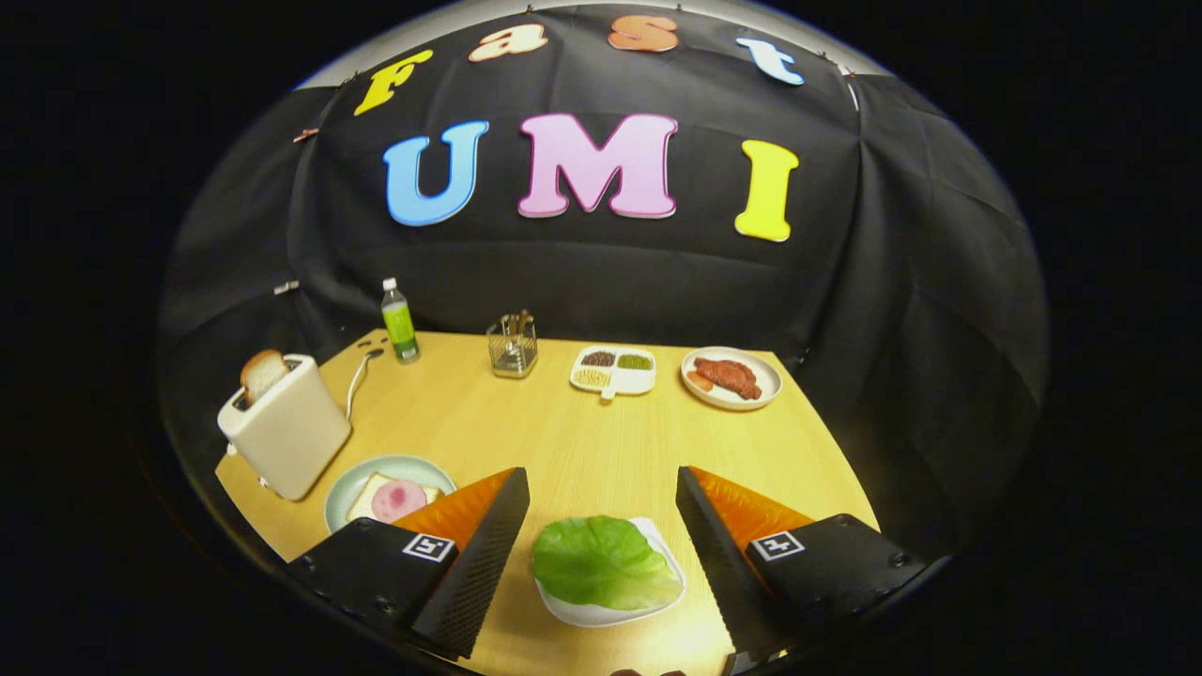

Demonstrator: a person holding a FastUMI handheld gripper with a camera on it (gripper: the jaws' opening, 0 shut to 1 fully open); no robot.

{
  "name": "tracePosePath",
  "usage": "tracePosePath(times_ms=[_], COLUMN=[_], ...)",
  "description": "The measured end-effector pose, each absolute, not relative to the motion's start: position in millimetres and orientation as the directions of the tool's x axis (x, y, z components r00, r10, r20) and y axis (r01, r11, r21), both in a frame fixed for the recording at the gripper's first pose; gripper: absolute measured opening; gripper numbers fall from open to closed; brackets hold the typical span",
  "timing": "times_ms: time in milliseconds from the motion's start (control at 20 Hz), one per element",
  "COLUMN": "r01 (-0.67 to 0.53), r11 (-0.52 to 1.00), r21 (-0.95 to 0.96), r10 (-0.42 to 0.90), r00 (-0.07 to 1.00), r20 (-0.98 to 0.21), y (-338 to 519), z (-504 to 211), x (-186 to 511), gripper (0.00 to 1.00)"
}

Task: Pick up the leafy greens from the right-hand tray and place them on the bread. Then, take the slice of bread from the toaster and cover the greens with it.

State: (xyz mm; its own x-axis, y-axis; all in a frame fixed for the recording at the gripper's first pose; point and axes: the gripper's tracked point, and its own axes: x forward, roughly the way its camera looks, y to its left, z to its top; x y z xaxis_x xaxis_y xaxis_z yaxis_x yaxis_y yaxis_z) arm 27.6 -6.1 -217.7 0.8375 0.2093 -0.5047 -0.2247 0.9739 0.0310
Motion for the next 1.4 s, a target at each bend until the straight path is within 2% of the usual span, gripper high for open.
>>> tracePosePath(times_ms=[400, 600, 900, 1000, 1050, 1200, 1350, 1400], r01=[-0.331, -0.357, -0.325, -0.342, -0.342, -0.348, -0.392, -0.396], r11=[0.941, 0.933, 0.942, 0.938, 0.938, 0.935, 0.918, 0.916], r21=[0.067, 0.033, 0.079, 0.065, 0.063, 0.063, 0.065, 0.064], r10=[0.284, 0.266, 0.268, 0.261, 0.264, 0.266, 0.293, 0.296], r00=[0.667, 0.628, 0.592, 0.566, 0.581, 0.574, 0.558, 0.558], r20=[-0.689, -0.731, -0.760, -0.782, -0.770, -0.775, -0.776, -0.775], y=[-1, 1, -3, -6, -6, -5, -2, -2], z=[-319, -349, -372, -381, -376, -380, -379, -378], x=[15, 14, 15, 11, 13, 12, 10, 10], gripper=[0.98, 0.99, 0.98, 0.91, 0.82, 0.81, 0.75, 0.65])
